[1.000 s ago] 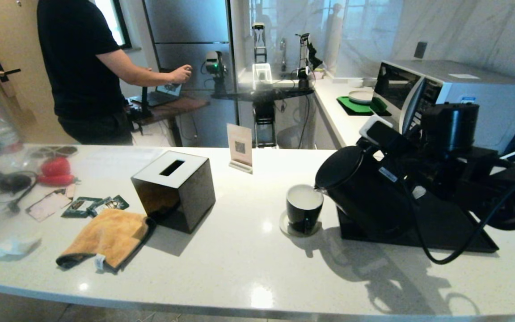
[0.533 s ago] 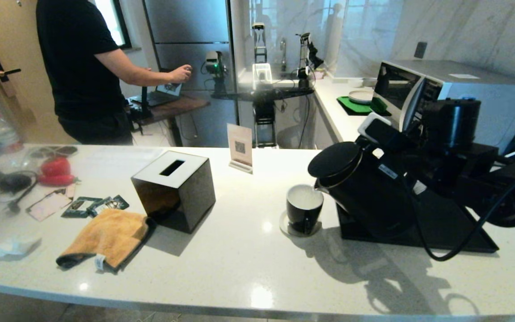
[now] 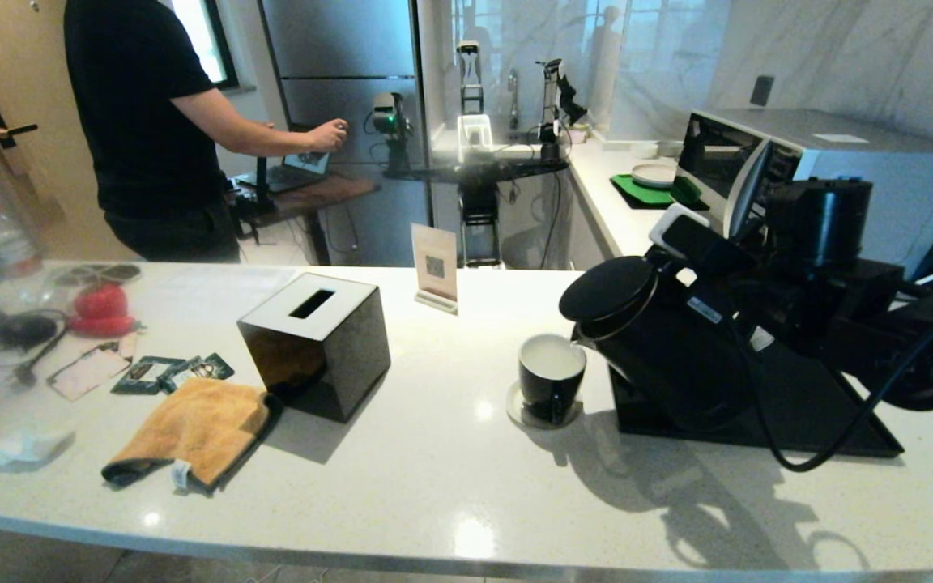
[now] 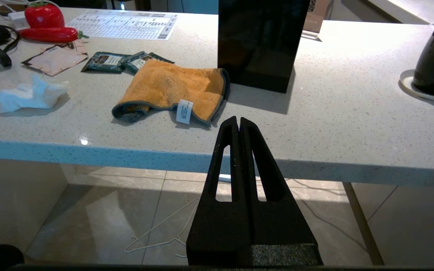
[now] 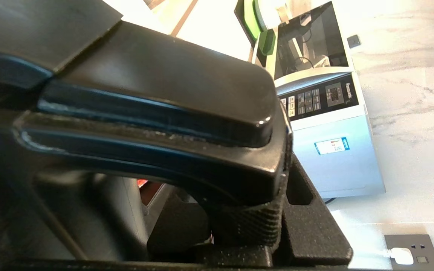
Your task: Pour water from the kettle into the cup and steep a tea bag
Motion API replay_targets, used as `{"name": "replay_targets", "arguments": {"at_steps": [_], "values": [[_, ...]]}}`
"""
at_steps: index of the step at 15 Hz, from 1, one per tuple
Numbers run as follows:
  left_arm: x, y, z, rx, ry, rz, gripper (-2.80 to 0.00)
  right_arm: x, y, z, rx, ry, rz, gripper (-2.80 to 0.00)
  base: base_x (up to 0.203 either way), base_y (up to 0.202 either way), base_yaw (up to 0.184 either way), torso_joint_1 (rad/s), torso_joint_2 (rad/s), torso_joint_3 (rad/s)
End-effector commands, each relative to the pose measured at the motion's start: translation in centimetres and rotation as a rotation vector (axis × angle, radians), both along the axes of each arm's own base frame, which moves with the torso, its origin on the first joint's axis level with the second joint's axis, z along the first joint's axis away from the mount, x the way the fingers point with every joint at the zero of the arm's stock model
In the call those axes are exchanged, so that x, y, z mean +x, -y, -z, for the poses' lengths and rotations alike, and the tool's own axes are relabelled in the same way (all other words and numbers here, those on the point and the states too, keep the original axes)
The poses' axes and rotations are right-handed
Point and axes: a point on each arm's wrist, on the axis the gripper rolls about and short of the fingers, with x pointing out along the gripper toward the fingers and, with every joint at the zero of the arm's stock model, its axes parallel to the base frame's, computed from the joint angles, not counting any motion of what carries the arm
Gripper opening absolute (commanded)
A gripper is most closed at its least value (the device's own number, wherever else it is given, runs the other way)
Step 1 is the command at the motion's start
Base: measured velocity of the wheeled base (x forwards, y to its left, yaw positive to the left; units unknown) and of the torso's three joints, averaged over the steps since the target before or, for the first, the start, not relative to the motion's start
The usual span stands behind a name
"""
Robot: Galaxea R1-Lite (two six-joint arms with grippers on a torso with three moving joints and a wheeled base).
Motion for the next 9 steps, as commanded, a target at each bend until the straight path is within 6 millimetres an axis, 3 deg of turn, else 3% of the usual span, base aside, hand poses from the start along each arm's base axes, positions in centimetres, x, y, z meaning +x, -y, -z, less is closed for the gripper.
{"name": "replay_targets", "arguments": {"at_steps": [1,9], "values": [[0.01,0.0,0.0,-0.001,-0.001,-0.001,-2.8,-0.02,0.0,-0.07,-0.006,0.004,0.001,-2.8,0.0,0.0,0.0,0.0,0.0,0.0],[0.01,0.0,0.0,-0.001,-0.001,-0.001,-2.8,-0.09,-0.31,-0.03,-0.036,0.001,-0.012,-2.8,0.0,0.0,0.0,0.0,0.0,0.0]]}}
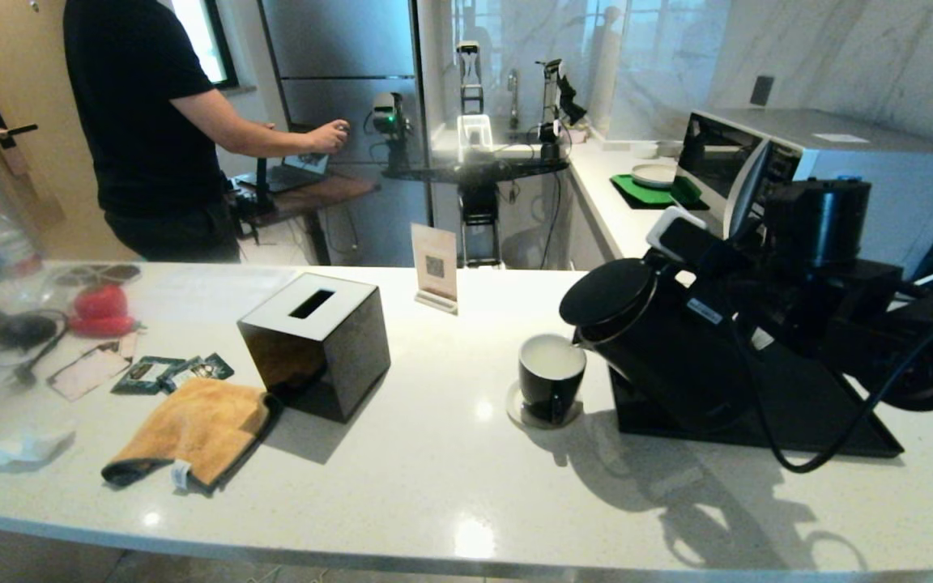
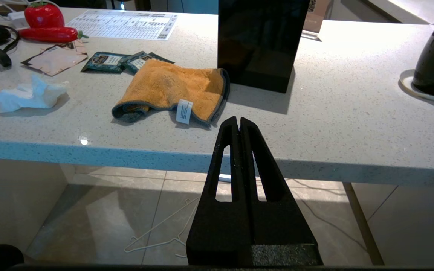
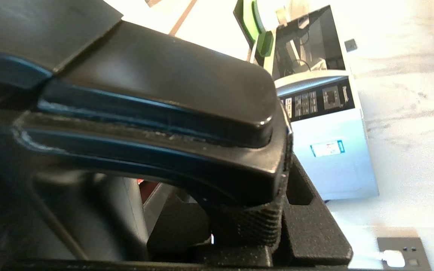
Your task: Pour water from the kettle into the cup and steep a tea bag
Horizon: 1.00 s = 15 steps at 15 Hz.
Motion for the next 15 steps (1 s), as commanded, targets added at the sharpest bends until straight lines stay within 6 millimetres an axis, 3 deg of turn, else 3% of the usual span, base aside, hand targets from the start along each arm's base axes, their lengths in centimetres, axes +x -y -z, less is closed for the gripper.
{"name": "replay_targets", "arguments": {"at_steps": [1,15], "values": [[0.01,0.0,0.0,-0.001,-0.001,0.0,-2.8,-0.1,-0.25,-0.05,-0.007,0.003,-0.007,-2.8,0.0,0.0,0.0,0.0,0.0,0.0],[0.01,0.0,0.0,-0.001,-0.001,0.0,-2.8,0.31,-1.0,-0.43,-0.034,0.018,-0.028,-2.8,0.0,0.0,0.0,0.0,0.0,0.0]]}}
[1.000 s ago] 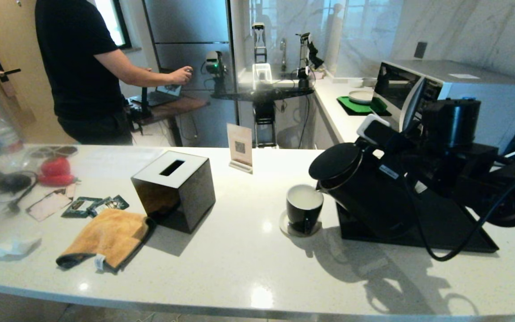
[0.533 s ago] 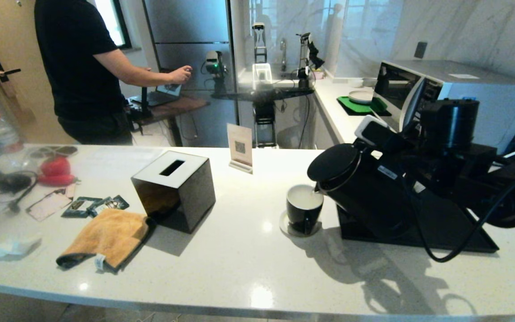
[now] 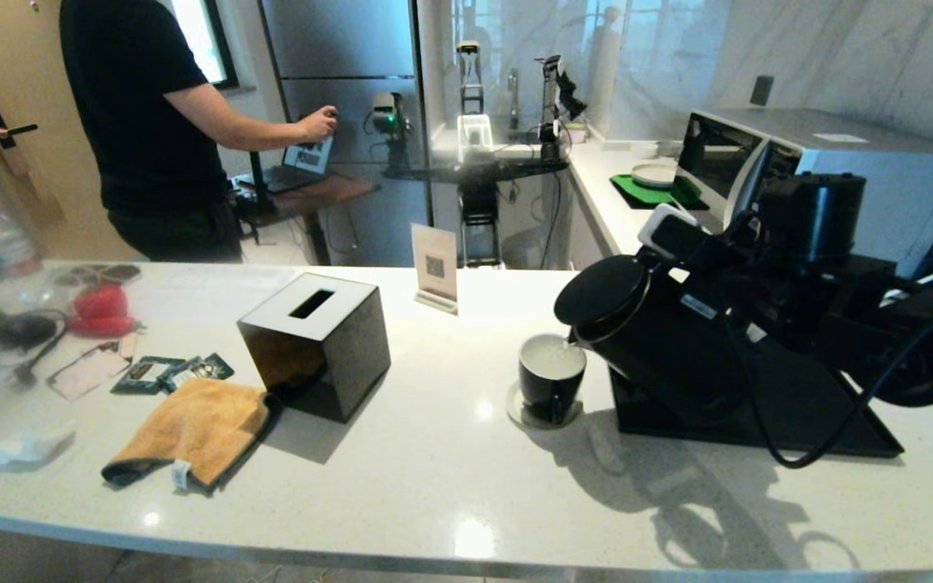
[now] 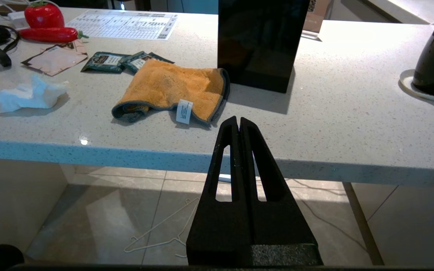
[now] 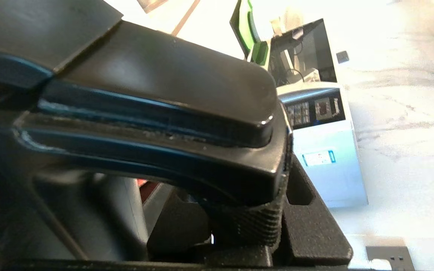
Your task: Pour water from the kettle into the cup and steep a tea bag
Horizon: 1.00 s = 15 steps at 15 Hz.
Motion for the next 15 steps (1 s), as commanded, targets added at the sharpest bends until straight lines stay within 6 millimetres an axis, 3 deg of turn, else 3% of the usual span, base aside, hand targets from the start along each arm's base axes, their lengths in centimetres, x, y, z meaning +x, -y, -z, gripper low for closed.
{"name": "replay_targets", "arguments": {"at_steps": [1,15], "values": [[0.01,0.0,0.0,-0.001,-0.001,0.0,-2.8,0.2,-0.51,0.13,-0.005,0.001,-0.01,-2.8,0.0,0.0,0.0,0.0,0.0,0.0],[0.01,0.0,0.0,-0.001,-0.001,0.0,-2.8,0.47,-0.64,-0.06,-0.065,0.006,-0.018,-2.8,0.0,0.0,0.0,0.0,0.0,0.0]]}}
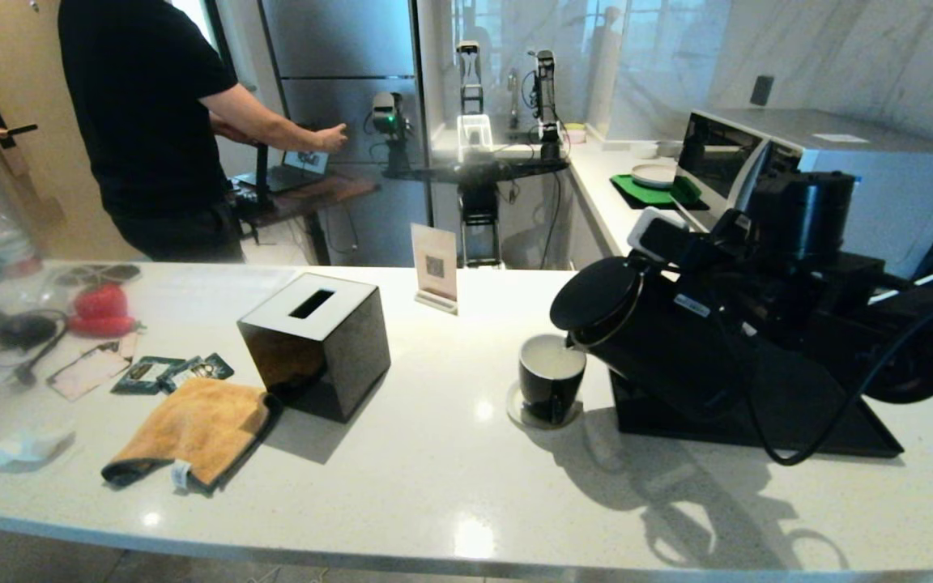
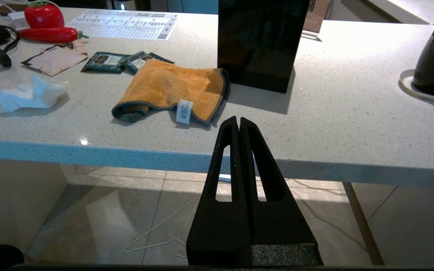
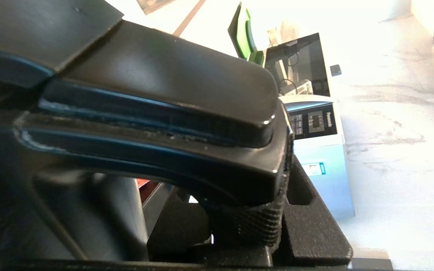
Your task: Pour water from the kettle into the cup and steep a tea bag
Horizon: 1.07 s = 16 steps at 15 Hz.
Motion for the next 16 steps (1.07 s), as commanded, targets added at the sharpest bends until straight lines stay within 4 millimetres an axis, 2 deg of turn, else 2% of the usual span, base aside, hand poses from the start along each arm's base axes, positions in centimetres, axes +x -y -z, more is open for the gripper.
{"name": "replay_targets", "arguments": {"at_steps": [1,16], "values": [[0.01,0.0,0.0,-0.001,-0.001,-0.001,-2.8,0.2,-0.09,0.05,-0.007,0.001,0.001,-2.8,0.0,0.0,0.0,0.0,0.0,0.0],[0.01,0.0,0.0,-0.001,-0.001,-0.001,-2.8,0.19,-0.14,0.09,-0.059,-0.002,-0.029,-2.8,0.0,0.0,0.0,0.0,0.0,0.0]]}}
